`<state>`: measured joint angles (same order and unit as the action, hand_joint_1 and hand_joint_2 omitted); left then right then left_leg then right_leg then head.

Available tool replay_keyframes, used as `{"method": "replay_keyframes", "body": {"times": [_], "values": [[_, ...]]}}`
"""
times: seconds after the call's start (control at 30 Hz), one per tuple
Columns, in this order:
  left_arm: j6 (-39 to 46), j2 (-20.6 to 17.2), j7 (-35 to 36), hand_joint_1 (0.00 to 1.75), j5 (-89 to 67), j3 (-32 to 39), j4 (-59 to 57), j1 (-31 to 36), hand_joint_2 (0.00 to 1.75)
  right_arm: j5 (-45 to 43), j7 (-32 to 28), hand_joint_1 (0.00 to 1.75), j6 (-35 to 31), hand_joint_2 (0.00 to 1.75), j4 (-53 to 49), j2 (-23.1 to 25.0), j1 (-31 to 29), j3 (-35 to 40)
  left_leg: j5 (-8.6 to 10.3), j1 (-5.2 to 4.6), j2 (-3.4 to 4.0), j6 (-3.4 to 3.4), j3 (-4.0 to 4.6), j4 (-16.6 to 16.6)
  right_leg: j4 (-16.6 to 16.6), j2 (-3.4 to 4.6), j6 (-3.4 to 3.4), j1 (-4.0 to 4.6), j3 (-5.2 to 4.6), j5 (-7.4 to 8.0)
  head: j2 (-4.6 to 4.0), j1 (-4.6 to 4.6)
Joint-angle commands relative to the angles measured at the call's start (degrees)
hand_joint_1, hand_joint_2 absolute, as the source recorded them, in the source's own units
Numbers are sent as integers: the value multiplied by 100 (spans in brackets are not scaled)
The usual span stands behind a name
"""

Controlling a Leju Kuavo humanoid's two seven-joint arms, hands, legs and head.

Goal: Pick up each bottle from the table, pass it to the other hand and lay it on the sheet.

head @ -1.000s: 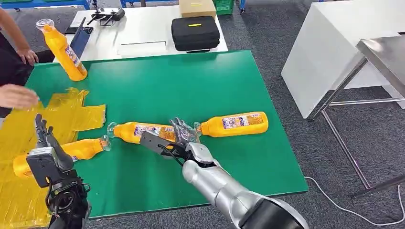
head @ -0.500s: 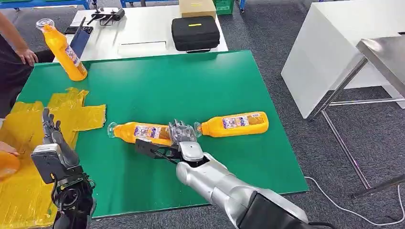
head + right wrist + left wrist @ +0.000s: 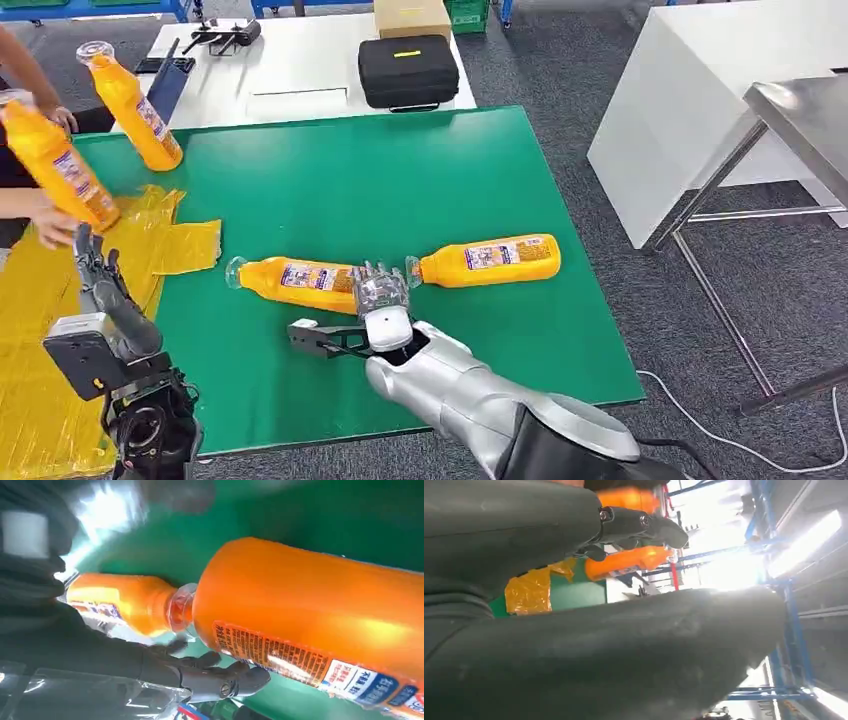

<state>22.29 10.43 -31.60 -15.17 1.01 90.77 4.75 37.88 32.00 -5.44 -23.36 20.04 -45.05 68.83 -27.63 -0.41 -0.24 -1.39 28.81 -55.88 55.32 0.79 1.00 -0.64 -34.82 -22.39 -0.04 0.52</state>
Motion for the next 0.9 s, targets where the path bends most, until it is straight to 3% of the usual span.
{"method": "replay_keyframes", "body": {"times": [0.03,0.33,0.37,0.4,0.57,0.73,0.83,0.9], "values": [[-63,189,57,0,-44,203,375,-212,0,-142,-122,175,243,175,444,-4,198,448,1,12,-5,13,-18,10,-16,-12,-5,13,23,2,0,2],[-139,317,83,0,-168,269,606,-325,0,-216,-90,175,240,175,371,-4,182,548,-7,11,3,16,-14,-4,-2,-2,-6,11,19,-2,0,7],[-187,380,108,0,-248,320,666,-334,0,-239,-69,79,204,175,354,-4,171,612,-5,8,-4,12,-24,3,-6,-7,-4,8,32,-3,0,0],[-223,429,115,0,-305,367,690,-332,0,-274,-53,0,115,175,349,-4,157,653,-6,16,-8,17,-22,-1,-8,-15,-6,16,31,-3,0,-2],[-314,542,99,0,-396,547,830,-382,0,-697,-136,0,166,175,162,-4,-16,663,-5,9,0,12,-19,-1,-4,-5,-3,9,26,-2,0,2],[-312,582,41,0,-421,816,973,-521,0,-1659,-562,0,301,175,-513,-4,-500,432,-10,14,19,16,-7,-13,4,13,-6,12,11,3,0,-2],[-241,716,14,0,-460,1003,1171,-723,0,-1894,-1027,0,-208,175,-973,-4,-786,337,-9,9,20,14,3,-15,11,15,-6,6,3,2,0,0],[-241,716,14,0,-460,1003,1171,-723,0,-1894,-1027,0,-208,175,-973,-4,-786,337,-9,9,20,14,3,-15,11,15,-6,6,3,2,0,0]]}}
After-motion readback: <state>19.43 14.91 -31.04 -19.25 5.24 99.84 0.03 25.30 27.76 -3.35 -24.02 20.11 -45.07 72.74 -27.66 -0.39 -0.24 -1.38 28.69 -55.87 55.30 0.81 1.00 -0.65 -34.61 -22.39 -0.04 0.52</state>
